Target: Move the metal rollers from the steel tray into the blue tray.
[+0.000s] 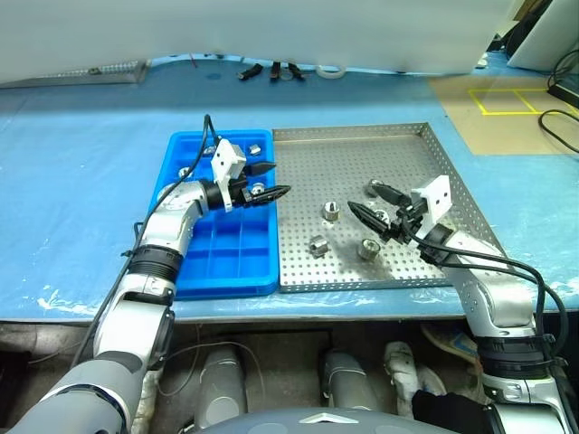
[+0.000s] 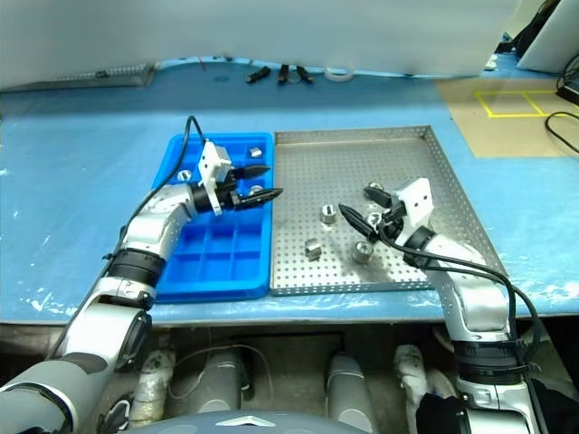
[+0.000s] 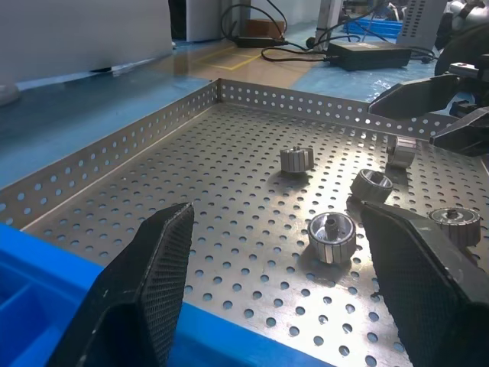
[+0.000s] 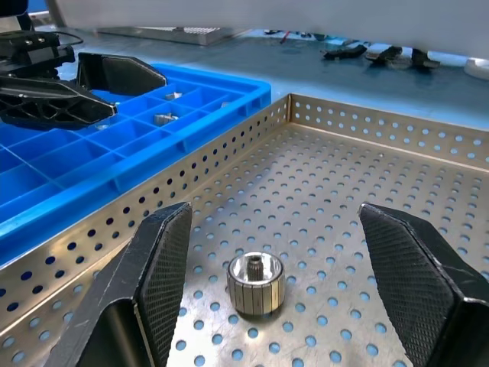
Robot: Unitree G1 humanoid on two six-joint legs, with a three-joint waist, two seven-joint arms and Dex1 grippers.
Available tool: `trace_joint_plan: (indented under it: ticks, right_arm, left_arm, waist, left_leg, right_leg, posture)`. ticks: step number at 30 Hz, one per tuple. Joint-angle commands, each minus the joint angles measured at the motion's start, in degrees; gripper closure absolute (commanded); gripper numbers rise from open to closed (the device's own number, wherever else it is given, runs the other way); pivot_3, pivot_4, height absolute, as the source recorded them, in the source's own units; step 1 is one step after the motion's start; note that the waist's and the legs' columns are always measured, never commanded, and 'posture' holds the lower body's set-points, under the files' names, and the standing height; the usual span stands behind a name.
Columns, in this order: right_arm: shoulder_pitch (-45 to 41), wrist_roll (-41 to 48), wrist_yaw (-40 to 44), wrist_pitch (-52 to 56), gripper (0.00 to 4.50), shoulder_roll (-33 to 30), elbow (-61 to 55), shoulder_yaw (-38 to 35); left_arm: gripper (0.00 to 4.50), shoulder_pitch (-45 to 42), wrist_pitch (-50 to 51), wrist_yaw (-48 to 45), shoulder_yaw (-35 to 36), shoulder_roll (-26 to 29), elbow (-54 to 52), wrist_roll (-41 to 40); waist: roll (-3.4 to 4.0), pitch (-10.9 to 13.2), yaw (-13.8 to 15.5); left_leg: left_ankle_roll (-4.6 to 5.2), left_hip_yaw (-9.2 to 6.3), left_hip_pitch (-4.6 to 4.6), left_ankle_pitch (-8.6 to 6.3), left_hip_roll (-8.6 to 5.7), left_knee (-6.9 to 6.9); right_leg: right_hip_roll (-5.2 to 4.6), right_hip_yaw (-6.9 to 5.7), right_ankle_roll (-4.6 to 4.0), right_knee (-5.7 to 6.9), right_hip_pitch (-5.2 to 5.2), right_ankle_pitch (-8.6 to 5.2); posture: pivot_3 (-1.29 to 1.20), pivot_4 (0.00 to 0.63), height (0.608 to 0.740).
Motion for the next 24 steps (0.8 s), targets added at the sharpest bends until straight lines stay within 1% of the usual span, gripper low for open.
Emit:
trace_joint_plan:
  ticks: [1, 16, 20, 24]
  right_arm:
    - [0.64, 0.52, -0.08, -1.33, 0.83, -0.04, -1.33, -1.37]
    - [-0.65, 1.02, 0.73, -0.11, 0.83, -2.02, -1.23, -2.16]
    - [-0.12, 1.54, 0.68, 0.61, 0.83, -3.19, -2.14, -3.29]
    - [0.84, 1.51, -0.04, 0.77, 0.83, -3.21, -2.89, -4.27]
  left_arm:
    - [0.86, -0.86, -1.48, 0.07, 0.75, -0.31, -1.22, -0.34]
    - [0.86, -0.84, -2.38, 1.66, 0.75, -1.67, -1.97, -0.19]
    - [0.86, -3.49, -2.41, 1.45, -0.22, -2.69, -0.47, 0.4]
    - [0.86, -9.12, -5.45, 0.54, -2.4, -4.24, 6.85, 3.71]
  waist:
    - [0.0, 0.0, 0.03]
    - [0.0, 0.0, 0.26]
    - [0.0, 0.0, 0.76]
    - [0.0, 0.0, 1.13]
  left_leg:
    - [0.0, 0.0, 0.0, 0.0, 0.0, 0.0]
    - [0.04, 0.01, -0.04, -0.03, 0.0, -0.01]
    - [0.05, 0.01, -0.05, -0.03, 0.0, -0.01]
    - [0.05, 0.02, -0.03, -0.03, 0.0, 0.01]
  right_leg:
    - [0.0, 0.0, 0.0, -0.01, 0.0, 0.0]
    - [0.0, -0.01, 0.0, -0.08, 0.0, 0.0]
    - [0.0, -0.01, 0.0, -0.09, 0.01, 0.0]
    - [-0.01, -0.03, 0.0, -0.08, 0.06, 0.01]
  posture:
    - [-0.12, 0.15, 0.74]
    - [-0.12, 0.15, 0.74]
    - [-0.14, 0.15, 0.74]
    - [-0.17, 0.15, 0.74]
